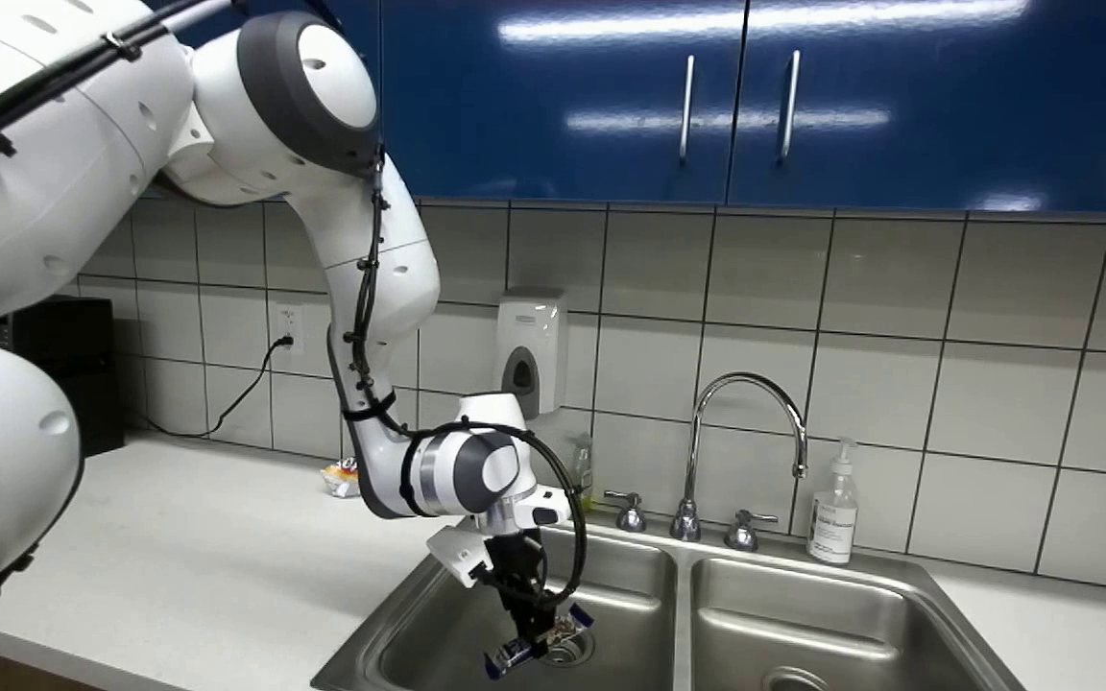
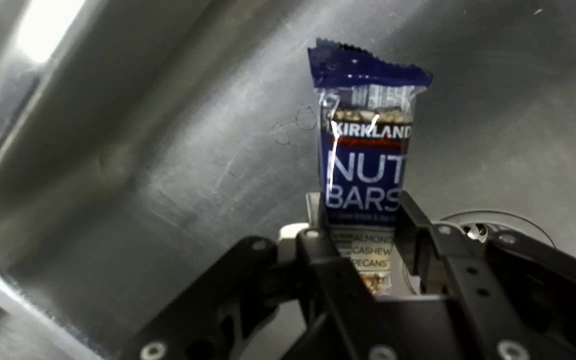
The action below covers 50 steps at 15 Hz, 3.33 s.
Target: Pick up the pack of snacks and put it in the sink
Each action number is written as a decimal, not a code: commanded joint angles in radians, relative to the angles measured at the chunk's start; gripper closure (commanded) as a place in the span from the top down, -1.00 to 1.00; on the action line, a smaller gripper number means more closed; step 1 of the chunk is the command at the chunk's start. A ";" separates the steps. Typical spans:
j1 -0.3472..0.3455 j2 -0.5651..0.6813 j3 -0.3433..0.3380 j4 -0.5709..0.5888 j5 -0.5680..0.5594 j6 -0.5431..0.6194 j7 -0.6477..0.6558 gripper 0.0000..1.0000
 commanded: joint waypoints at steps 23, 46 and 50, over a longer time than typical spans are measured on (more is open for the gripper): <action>-0.109 0.267 0.100 0.252 0.091 -0.023 -0.109 0.82; -0.301 -0.071 0.274 0.052 -0.028 -0.088 -0.625 1.00; -0.299 -0.115 0.267 0.011 -0.066 -0.116 -0.672 1.00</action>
